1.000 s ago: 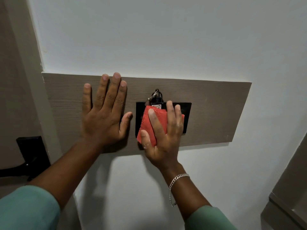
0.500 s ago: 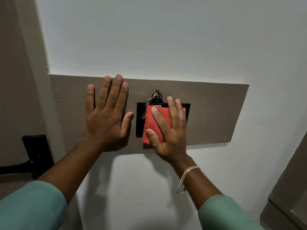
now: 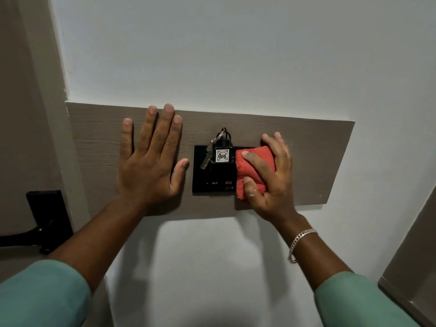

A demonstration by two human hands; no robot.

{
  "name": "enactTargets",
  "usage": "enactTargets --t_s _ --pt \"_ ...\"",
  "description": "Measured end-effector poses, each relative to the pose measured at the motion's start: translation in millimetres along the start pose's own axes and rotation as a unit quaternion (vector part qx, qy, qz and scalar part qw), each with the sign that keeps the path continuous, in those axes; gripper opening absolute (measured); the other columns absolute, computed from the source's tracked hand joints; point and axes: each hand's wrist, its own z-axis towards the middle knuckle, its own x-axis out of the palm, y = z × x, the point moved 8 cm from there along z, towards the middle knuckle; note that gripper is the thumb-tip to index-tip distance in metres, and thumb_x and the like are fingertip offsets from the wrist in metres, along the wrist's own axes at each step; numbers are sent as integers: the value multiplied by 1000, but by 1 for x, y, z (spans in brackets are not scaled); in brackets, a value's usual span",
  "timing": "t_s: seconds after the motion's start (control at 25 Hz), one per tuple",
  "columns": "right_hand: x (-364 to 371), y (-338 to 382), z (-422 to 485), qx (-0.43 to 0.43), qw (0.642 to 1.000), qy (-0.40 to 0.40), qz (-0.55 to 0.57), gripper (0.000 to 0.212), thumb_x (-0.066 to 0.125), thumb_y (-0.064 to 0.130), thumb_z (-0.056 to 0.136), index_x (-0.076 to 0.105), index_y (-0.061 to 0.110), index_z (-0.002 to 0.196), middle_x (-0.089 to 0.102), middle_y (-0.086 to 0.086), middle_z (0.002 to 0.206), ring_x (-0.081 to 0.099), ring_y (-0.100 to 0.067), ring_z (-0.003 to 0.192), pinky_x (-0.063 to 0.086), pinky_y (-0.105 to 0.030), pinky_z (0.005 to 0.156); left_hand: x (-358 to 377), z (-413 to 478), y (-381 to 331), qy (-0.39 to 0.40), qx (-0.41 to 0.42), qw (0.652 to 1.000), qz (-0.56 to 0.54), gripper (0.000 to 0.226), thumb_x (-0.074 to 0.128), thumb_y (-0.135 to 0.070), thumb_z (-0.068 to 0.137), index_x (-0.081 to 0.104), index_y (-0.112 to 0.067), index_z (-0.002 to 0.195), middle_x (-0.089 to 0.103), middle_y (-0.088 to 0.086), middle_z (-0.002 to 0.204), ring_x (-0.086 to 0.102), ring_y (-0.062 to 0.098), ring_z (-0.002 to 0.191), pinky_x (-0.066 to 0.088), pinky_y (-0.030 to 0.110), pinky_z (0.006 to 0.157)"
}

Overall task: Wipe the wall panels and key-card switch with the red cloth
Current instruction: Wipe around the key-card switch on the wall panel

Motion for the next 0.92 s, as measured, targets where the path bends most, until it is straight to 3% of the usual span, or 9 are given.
enactTargets --t_s 0.32,0.44,0.52,0.6,0.64,0.76,0.8,0.84,0.92 --pt "-2 8 24 -78 992 94 -31 43 50 25 77 71 14 112 49 -24 139 33 -42 144 22 -61 121 5 0 2 14 -3 1000 1 77 34 -49 95 14 -9 157 13 12 165 5 29 153 -1 54 122" --pt "-15 2 19 -31 995 86 -28 43 50 22 76 72 12 112 50 -26 138 35 -44 142 29 -64 116 -6 -8 -2 49 -45 997 -51 77 41 -44 92 18 -6 156 16 16 164 8 31 152 0 54 122" --pt "-20 -1 11 42 998 51 9 44 49 20 76 72 12 112 46 -25 141 34 -42 142 33 -61 114 -22 -34 -16 59 -143 975 -157 75 47 -36 89 27 -2 152 20 20 162 14 32 151 8 52 122" --pt "-20 -4 -2 126 990 9 62 44 49 21 79 69 16 118 40 -20 149 32 -36 145 34 -55 117 -39 -67 -47 22 -292 891 -347 58 50 -29 88 45 -5 140 44 18 148 40 31 138 31 46 115" --pt "-19 -3 -12 163 982 -5 95 46 50 24 81 66 21 123 37 -16 153 33 -32 146 35 -51 117 -42 -79 -66 13 -376 803 -462 46 52 -30 88 53 -13 130 57 11 133 53 28 124 45 41 105" --pt "-6 16 -51 197 963 33 183 56 51 34 83 51 30 139 27 -3 161 33 -20 148 39 -41 117 -20 -86 -138 125 -538 456 -698 33 59 -37 91 66 -18 117 73 4 106 69 24 100 56 25 77" --pt "-2 22 -66 191 959 74 197 61 52 36 82 46 29 143 26 -1 161 32 -19 149 39 -40 118 -13 -90 -154 165 -560 380 -717 34 58 -34 92 68 -15 117 75 8 105 71 24 97 57 27 74" --pt "-3 21 -83 191 954 114 203 66 54 36 82 41 29 146 26 2 162 30 -18 149 38 -40 118 -9 -94 -168 199 -573 343 -717 31 58 -29 93 69 -13 116 75 12 105 72 25 93 57 31 73" --pt "-12 7 -109 228 935 170 212 76 60 39 82 28 34 150 25 11 162 29 -12 150 36 -37 120 -5 -106 -183 230 -591 328 -700 24 59 -19 93 71 -9 112 75 16 103 73 28 90 58 36 71"
